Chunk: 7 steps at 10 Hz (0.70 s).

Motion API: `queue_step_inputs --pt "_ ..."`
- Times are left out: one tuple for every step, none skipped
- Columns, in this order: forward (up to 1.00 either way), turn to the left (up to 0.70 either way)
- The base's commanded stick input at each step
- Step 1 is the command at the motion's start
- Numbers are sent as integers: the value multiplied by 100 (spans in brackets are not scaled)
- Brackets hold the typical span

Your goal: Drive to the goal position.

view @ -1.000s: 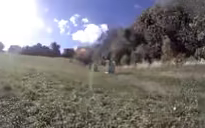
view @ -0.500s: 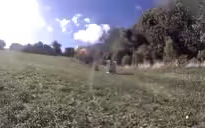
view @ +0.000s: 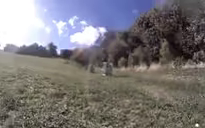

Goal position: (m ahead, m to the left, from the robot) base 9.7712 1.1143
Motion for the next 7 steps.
queue_step_inputs --pt "0 0" --pt "0 0" --pt "0 0" --pt "0 0" --pt "0 0" --pt "0 0" --pt "0 0"
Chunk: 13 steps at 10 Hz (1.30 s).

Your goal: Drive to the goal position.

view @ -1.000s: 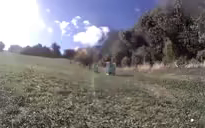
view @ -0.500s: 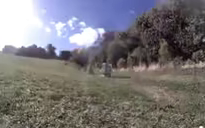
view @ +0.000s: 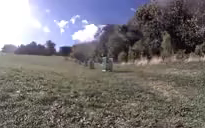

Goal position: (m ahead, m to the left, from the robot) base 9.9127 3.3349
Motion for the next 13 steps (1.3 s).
queue_step_inputs --pt "0 0" --pt "0 0" --pt "50 -42" --pt "50 -46" --pt "50 -49" --pt "50 -15" --pt "50 -5" --pt "50 0" --pt "50 0" --pt "50 0" --pt "50 0" --pt "50 0" --pt "50 0"
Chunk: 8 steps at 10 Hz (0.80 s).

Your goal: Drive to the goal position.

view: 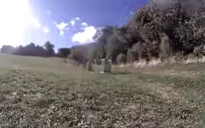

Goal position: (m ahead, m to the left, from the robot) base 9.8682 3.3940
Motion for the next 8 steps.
queue_step_inputs --pt "50 0" --pt "50 0" --pt "50 0" --pt "50 0" --pt "50 0" --pt "50 0" --pt "50 0" --pt "50 0"
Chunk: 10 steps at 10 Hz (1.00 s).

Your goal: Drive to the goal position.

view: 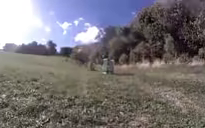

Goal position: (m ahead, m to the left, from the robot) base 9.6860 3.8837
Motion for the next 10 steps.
queue_step_inputs --pt "50 0" --pt "50 0" --pt "50 0" --pt "50 0" --pt "50 0" --pt "50 0" --pt "50 0" --pt "50 0" --pt "50 0" --pt "50 45"
